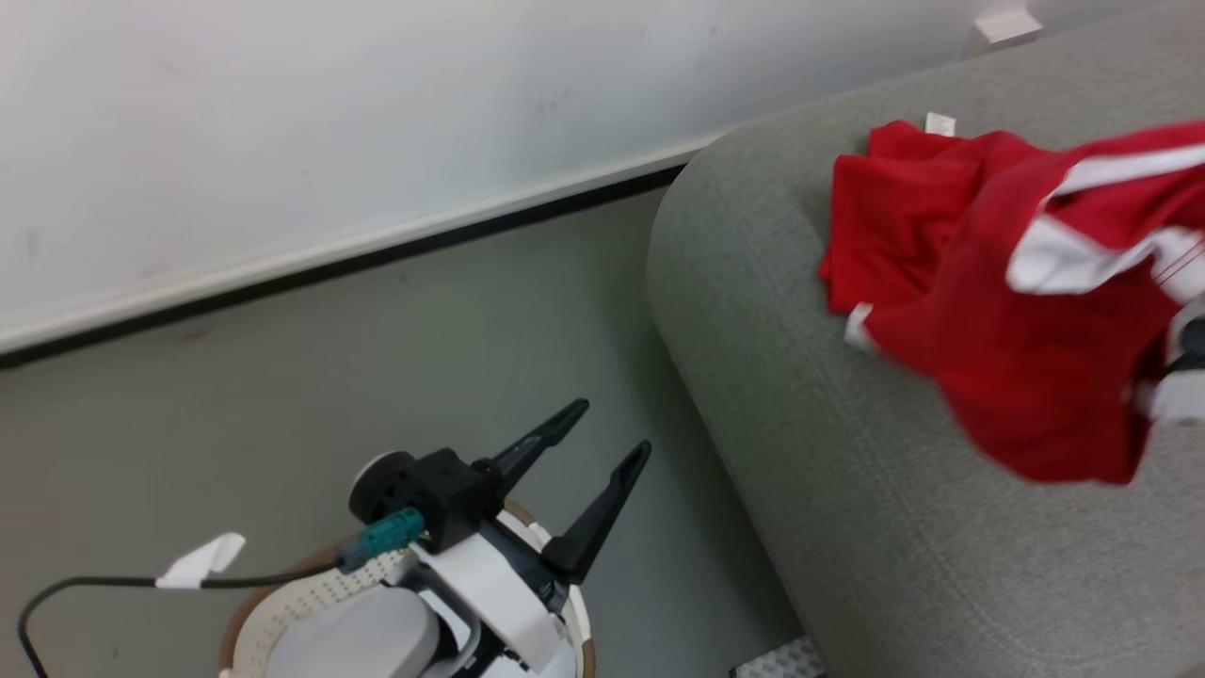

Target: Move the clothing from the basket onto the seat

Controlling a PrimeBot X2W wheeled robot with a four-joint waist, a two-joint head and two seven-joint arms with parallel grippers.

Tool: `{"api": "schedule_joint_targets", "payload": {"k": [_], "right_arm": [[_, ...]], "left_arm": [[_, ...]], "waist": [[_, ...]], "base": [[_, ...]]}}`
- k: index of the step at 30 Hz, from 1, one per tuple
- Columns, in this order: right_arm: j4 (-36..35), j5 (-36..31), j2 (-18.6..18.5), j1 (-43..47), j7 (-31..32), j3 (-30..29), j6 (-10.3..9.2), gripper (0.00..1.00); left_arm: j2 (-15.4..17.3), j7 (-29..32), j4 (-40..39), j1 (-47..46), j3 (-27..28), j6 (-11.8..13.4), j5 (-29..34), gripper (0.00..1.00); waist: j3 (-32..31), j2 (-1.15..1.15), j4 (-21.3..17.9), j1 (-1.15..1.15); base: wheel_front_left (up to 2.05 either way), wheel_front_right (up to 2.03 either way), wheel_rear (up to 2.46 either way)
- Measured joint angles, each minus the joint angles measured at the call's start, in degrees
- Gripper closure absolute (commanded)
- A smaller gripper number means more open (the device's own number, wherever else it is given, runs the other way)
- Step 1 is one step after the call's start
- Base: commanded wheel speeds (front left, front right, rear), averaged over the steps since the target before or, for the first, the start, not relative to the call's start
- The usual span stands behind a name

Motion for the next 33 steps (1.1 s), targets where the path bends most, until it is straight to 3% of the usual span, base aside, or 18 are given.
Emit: {"api": "schedule_joint_targets", "payload": {"k": [6,13,21,23,26,29,31,32,33], "right_arm": [[3.2,2.0,-5.4,-7.9,3.9,-7.1,0.00,1.00],[7.4,-2.5,-9.0,-15.5,6.6,-16.1,0.00,1.00],[22.6,-13.0,-10.0,-18.9,12.4,-16.2,0.01,1.00],[26.1,-15.6,-10.2,-19.1,13.7,-16.6,0.01,0.91],[30.3,-18.3,-10.1,-19.0,15.9,-16.8,0.01,0.92],[32.6,-20.0,-9.3,-18.8,17.4,-17.0,0.01,0.73],[33.1,-20.9,-8.8,-18.7,17.3,-17.6,0.01,0.67],[33.2,-21.4,-8.7,-18.6,17.3,-17.6,0.01,0.60],[33.3,-21.8,-8.5,-18.5,17.4,-17.5,0.01,0.09]], "left_arm": [[3.5,1.4,-3.0,-1.1,0.9,-0.4,0.0,0.00],[8.8,2.6,-7.0,-3.0,3.8,-0.4,-0.1,0.00],[10.6,3.0,-9.1,-4.6,4.2,-0.7,-0.1,0.00],[10.7,2.9,-9.2,-4.8,4.1,-0.9,-0.1,0.00],[10.7,2.7,-9.1,-5.3,4.2,-1.0,-0.1,0.00],[10.6,2.4,-8.9,-5.3,4.1,-1.0,-0.1,0.00],[10.6,2.3,-8.5,-5.3,4.1,-1.0,-0.1,0.00],[10.5,2.2,-8.3,-5.3,4.1,-1.0,-0.2,0.00],[10.4,2.0,-8.1,-5.3,4.1,-1.0,-0.3,0.00]], "waist": [[5.7,0.00,2.2,0.00],[13.7,0.00,4.6,0.01],[20.9,0.00,8.1,0.01],[21.7,0.00,9.2,0.01],[22.8,0.00,10.5,0.01],[23.2,0.00,11.2,0.01],[22.9,-0.01,11.3,0.00],[22.6,0.00,11.3,0.00],[22.2,0.00,11.2,0.00]], "base": [[0.00,0.00,0.00],[0.00,0.00,0.00],[0.00,0.00,0.00],[0.00,0.00,0.00],[0.00,0.00,0.00],[0.00,0.00,0.00],[0.00,0.00,0.00],[0.00,0.00,0.00],[0.00,0.00,0.00]]}}
